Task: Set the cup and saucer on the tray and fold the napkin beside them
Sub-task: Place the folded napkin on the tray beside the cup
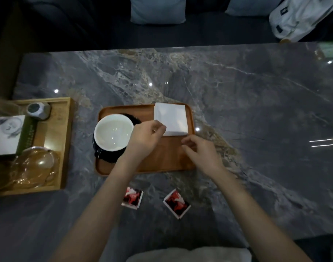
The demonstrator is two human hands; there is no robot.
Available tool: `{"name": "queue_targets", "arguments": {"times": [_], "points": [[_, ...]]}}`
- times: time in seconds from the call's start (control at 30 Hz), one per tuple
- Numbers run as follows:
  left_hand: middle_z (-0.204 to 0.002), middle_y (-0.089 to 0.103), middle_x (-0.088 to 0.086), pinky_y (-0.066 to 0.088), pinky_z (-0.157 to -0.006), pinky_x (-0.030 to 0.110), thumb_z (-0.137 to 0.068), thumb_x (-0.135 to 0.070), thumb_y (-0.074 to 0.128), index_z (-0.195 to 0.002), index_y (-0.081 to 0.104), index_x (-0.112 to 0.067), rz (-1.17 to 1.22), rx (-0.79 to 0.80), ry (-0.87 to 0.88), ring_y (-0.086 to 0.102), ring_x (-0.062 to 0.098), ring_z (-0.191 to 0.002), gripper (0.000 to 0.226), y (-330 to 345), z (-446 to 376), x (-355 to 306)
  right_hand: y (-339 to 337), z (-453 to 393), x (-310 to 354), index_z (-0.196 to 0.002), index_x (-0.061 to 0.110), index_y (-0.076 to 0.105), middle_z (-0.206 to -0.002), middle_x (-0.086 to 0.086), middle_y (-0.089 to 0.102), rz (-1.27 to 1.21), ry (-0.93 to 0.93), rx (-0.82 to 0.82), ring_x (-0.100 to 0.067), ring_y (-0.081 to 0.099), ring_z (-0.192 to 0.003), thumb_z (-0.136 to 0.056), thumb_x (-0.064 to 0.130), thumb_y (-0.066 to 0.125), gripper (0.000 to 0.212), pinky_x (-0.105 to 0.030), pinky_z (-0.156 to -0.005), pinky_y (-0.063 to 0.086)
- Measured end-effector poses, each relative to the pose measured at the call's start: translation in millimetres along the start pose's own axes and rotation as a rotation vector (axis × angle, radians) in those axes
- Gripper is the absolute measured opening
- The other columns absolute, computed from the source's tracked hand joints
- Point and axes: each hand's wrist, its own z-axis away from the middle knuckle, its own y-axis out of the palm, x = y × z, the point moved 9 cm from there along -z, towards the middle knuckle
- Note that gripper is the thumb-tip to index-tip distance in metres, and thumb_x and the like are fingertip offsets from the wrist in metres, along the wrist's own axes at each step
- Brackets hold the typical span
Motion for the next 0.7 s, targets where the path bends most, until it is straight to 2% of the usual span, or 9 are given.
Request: {"name": "queue_targets", "arguments": {"times": [0.1,0.23,0.37,0.47,0.57,0.63,0.7], "points": [[-0.089,0.070,0.008,0.047,-0.075,0.022,-0.087,-0.017,0.061,-0.093,0.069,-0.004,-0.004,0.002,0.110,0.061,0.016,-0.078,0.016,-5.4,38.0,6.2,20.0,27.0,-7.6,-0.101,0.016,0.065,-0.096,-0.001,0.068,0.043,-0.037,0.076,-0.010,0.058,-0.082,-0.086,0.020,0.061,0.016,-0.025,-0.078,0.049],[-0.087,0.068,0.005,0.052,-0.077,0.032,-0.083,-0.014,0.066,-0.089,0.071,-0.009,-0.084,0.012,0.089,0.062,0.014,-0.075,0.010,6.0,82.0,50.6,54.5,58.9,-23.1,-0.099,0.011,0.063,-0.099,-0.007,0.064,0.184,-0.042,0.156,-0.020,0.060,-0.091,-0.084,0.025,0.062,0.020,-0.033,-0.079,0.047],[-0.102,0.065,0.010,0.039,-0.087,0.028,-0.077,-0.017,0.070,-0.099,0.069,-0.008,-0.224,0.012,0.041,0.059,0.028,-0.097,0.024,14.9,114.7,100.0,76.4,83.2,-33.6,-0.105,0.010,0.056,-0.105,-0.009,0.053,0.334,-0.019,0.163,-0.025,0.051,-0.102,-0.082,0.038,0.061,0.037,-0.035,-0.077,0.041],[-0.117,0.060,0.014,0.037,-0.097,0.032,-0.076,-0.030,0.059,-0.110,0.065,-0.006,-0.291,0.025,-0.010,0.053,0.032,-0.111,0.042,16.0,131.5,120.5,86.8,97.1,-33.1,-0.116,0.012,0.051,-0.114,-0.007,0.048,0.438,-0.047,0.140,-0.024,0.046,-0.109,-0.082,0.046,0.059,0.048,-0.034,-0.083,0.040],[-0.124,0.057,0.017,0.041,-0.097,0.040,-0.078,-0.040,0.050,-0.118,0.061,-0.004,-0.374,0.055,-0.044,0.051,0.033,-0.116,0.054,16.0,141.8,132.2,95.6,104.3,-32.7,-0.132,0.011,0.040,-0.130,-0.007,0.042,0.508,-0.060,0.129,-0.026,0.041,-0.119,-0.087,0.041,0.054,0.056,-0.036,-0.094,0.039],[-0.126,0.056,0.016,0.044,-0.094,0.043,-0.078,-0.046,0.042,-0.120,0.059,-0.006,-0.419,0.099,-0.031,0.052,0.033,-0.116,0.061,18.4,146.7,136.9,97.3,106.2,-33.3,-0.135,0.011,0.037,-0.133,-0.007,0.041,0.496,-0.054,0.112,-0.025,0.040,-0.121,-0.089,0.037,0.054,0.056,-0.037,-0.097,0.040],[-0.129,0.054,0.015,0.044,-0.093,0.045,-0.080,-0.041,0.052,-0.122,0.058,-0.008,-0.435,0.102,-0.015,0.050,0.032,-0.118,0.054,18.8,148.3,137.9,95.5,107.2,-31.9,-0.132,0.012,0.041,-0.130,-0.007,0.044,0.476,-0.063,0.086,-0.025,0.042,-0.119,-0.088,0.033,0.055,0.051,-0.036,-0.094,0.040]]}}
